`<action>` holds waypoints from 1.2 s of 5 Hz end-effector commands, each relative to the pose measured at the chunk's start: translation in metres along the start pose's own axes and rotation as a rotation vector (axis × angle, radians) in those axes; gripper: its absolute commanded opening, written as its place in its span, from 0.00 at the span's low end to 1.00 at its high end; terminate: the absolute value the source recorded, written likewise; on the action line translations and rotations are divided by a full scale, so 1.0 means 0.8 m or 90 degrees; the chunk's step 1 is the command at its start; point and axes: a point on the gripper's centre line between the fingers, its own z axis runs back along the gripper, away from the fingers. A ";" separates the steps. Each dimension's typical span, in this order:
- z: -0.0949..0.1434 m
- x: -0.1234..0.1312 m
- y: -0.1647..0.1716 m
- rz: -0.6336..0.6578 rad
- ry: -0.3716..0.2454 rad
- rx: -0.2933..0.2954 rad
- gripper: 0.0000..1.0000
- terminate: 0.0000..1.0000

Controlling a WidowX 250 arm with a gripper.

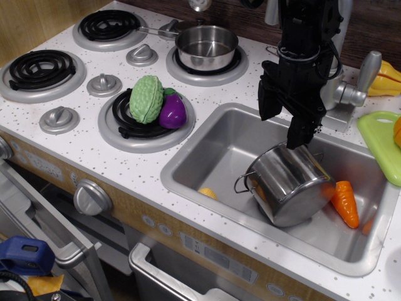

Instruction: Flip pot upright in sink

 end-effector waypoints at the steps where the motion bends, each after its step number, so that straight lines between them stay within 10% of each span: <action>1: 0.000 0.000 0.000 0.000 0.000 0.000 1.00 0.00; 2: -0.003 -0.002 0.001 0.048 -0.071 -0.112 1.00 0.00; 6: -0.039 -0.004 0.013 0.070 -0.140 -0.207 1.00 0.00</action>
